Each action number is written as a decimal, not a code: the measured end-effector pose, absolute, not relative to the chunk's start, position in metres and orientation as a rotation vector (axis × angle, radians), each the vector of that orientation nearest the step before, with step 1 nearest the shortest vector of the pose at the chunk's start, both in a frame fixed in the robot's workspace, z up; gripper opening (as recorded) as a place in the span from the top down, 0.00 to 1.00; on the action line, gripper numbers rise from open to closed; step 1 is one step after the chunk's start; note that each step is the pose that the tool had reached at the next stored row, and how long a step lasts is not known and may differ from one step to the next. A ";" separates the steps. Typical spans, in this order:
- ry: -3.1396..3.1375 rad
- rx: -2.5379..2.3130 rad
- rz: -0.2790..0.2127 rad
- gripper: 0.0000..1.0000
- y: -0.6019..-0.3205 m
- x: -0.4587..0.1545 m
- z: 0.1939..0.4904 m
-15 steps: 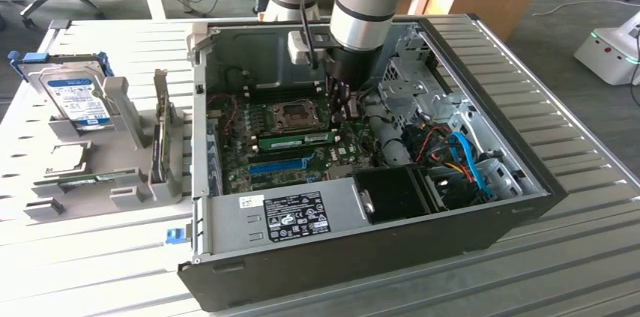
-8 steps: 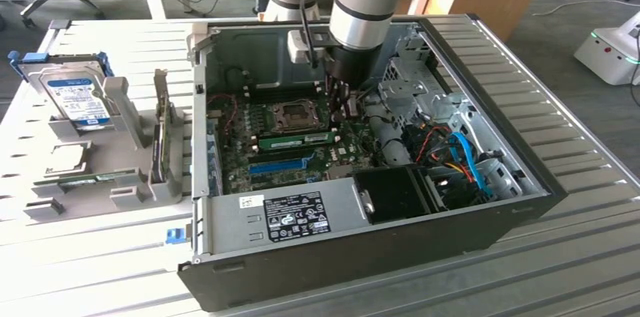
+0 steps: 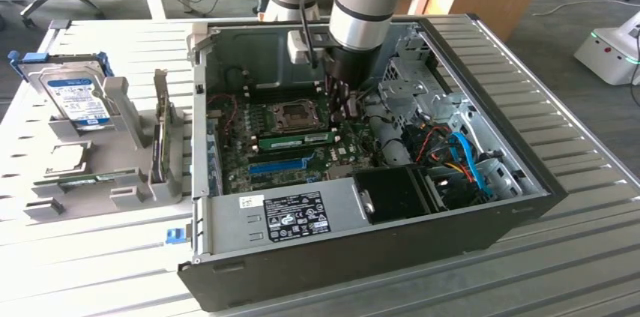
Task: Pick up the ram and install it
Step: 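Press down the ram until it locks into place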
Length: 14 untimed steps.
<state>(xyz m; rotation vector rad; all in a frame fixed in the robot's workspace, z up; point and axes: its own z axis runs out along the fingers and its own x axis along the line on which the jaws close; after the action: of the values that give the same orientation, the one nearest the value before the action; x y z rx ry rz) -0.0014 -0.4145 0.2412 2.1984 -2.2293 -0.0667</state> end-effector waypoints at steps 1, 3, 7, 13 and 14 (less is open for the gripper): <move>-2.229 2.198 -0.067 0.89 -0.415 -0.001 0.240; -2.229 2.198 -0.067 0.89 -0.415 -0.001 0.239; -2.229 2.198 -0.067 0.89 -0.415 -0.001 0.236; -2.229 2.198 -0.067 0.89 -0.414 -0.001 0.231; -2.229 2.198 -0.067 0.89 -0.414 -0.001 0.230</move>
<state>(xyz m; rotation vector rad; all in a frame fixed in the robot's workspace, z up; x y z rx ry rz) -0.0014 -0.4145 0.2303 2.1984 -2.2293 -0.0667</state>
